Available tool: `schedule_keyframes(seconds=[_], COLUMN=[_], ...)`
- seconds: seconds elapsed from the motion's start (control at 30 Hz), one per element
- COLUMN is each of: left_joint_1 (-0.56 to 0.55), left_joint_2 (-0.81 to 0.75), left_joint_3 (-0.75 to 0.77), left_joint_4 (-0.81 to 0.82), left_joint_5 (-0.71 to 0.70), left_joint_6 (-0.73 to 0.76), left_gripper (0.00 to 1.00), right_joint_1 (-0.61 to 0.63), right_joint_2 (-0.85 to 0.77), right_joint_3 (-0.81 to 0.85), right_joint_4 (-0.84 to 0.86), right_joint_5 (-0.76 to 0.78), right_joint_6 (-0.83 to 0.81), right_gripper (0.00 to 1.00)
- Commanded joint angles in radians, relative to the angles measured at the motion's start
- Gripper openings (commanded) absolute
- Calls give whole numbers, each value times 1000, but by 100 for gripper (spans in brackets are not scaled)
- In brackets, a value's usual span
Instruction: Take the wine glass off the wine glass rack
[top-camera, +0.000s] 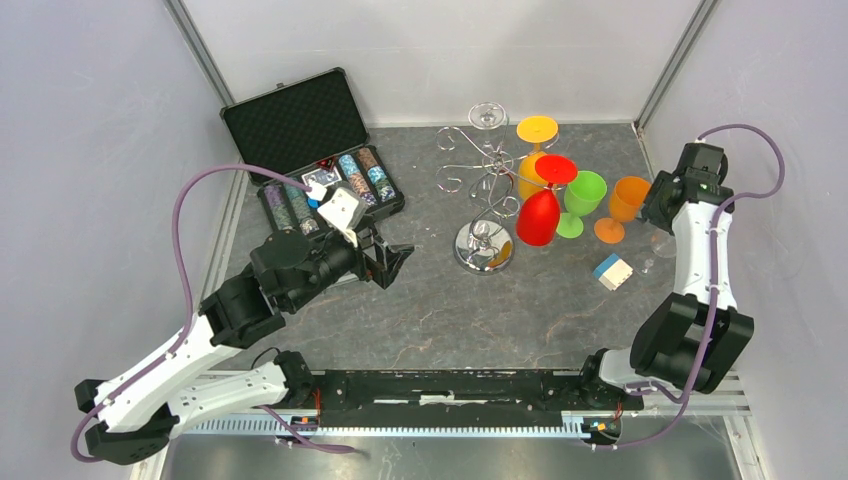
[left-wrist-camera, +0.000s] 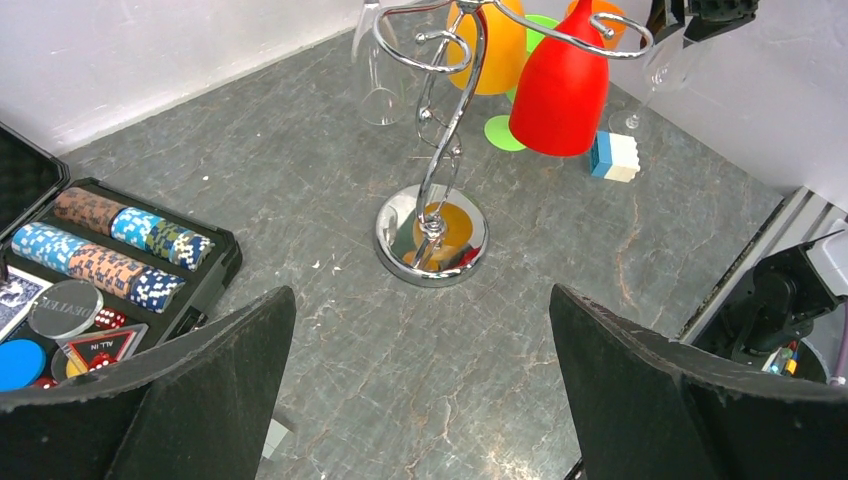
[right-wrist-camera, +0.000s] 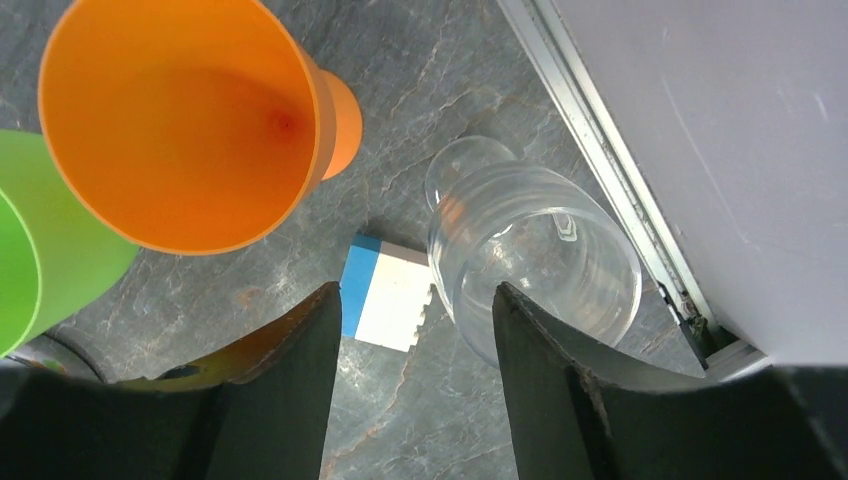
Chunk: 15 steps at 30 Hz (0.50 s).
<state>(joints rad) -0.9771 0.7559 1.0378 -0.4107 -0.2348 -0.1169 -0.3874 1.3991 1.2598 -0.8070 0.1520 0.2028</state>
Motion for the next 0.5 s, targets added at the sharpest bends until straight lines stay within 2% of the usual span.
schedule_keyframes(seconds=[0.0, 0.47], left_joint_1=[1, 0], left_joint_2=[28, 40], left_joint_3=[47, 59], left_joint_4=[9, 19], left_joint_5=[-16, -42], left_joint_6=[36, 21], left_gripper=[100, 100], right_joint_1=[-3, -2], right_joint_2=[-41, -143], right_joint_3=[43, 81], right_joint_4=[58, 62], right_joint_5=[43, 75], right_joint_6=[-1, -15], right_gripper=[62, 64])
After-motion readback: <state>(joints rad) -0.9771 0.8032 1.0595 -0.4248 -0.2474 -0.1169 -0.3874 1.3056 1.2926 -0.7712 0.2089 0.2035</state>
